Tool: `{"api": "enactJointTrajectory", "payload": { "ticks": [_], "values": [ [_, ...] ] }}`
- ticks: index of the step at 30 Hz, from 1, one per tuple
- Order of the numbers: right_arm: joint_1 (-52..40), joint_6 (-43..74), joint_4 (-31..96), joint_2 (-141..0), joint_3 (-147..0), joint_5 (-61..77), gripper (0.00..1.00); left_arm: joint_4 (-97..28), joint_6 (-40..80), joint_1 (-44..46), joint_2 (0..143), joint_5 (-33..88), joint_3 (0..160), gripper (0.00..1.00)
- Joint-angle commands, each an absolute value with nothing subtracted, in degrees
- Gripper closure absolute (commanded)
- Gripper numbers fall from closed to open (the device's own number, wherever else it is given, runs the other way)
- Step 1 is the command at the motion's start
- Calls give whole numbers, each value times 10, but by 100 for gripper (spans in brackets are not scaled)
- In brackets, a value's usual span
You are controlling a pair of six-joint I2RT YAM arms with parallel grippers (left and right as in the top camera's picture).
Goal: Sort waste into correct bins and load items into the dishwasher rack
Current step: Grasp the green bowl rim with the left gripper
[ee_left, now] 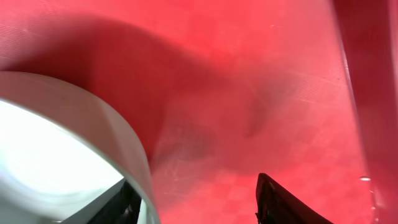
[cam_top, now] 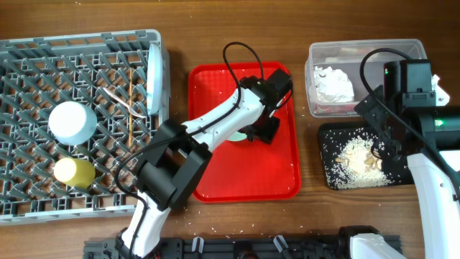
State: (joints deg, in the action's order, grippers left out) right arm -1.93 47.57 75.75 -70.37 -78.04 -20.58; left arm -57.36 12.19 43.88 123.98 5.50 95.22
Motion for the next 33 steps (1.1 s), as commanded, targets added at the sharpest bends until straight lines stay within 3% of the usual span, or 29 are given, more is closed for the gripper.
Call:
{"api": "enactJointTrajectory", "payload": {
  "ticks": [1,8,12,28,33],
  "values": [
    [-18,481,757,-699,-783,-205,1,-566,142,442,1247,77,948,40],
    [-18,480,757,-699,-783,-205,0,-555,159,443,1247,77,948,42],
    [-18,481,757,-699,-783,-205,0,-555,159,443,1247,77,948,57],
    [-18,480,757,-699,-783,-205,0,-555,159,443,1247,77,948,60],
    [-18,481,757,-699,-783,-205,0,-555,159,443,1247,77,948,65]
  ]
}}
